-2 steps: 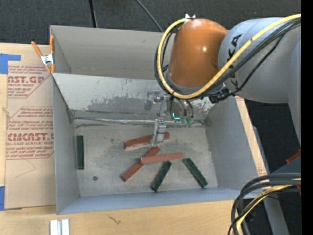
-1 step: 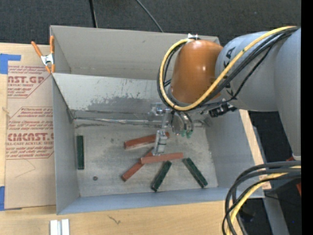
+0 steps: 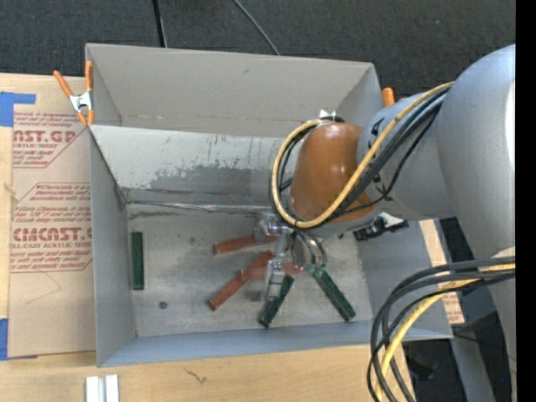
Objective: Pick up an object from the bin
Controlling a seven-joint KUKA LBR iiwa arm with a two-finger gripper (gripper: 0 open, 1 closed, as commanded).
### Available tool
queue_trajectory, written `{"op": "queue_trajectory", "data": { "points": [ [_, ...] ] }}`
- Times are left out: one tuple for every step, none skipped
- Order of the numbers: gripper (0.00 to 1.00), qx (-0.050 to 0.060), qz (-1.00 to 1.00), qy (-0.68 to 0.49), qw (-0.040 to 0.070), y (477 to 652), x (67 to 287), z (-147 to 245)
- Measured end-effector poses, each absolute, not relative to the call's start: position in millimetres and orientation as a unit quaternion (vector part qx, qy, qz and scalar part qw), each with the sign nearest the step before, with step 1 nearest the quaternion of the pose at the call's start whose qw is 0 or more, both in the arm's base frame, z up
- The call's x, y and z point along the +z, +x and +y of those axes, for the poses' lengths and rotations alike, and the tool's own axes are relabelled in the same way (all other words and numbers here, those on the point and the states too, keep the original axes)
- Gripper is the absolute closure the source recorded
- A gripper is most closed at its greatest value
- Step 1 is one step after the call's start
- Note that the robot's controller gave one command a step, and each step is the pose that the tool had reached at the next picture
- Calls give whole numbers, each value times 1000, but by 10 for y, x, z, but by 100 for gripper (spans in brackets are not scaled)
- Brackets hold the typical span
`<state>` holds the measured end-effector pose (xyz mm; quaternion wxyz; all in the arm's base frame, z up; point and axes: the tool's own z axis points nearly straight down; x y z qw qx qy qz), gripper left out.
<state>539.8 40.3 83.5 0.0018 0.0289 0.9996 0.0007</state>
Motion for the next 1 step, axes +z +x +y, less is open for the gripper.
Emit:
{"op": "queue_trajectory", "data": {
  "points": [
    [100, 1, 1000, 24, 6, 5741, 748, 487]
  ]
}}
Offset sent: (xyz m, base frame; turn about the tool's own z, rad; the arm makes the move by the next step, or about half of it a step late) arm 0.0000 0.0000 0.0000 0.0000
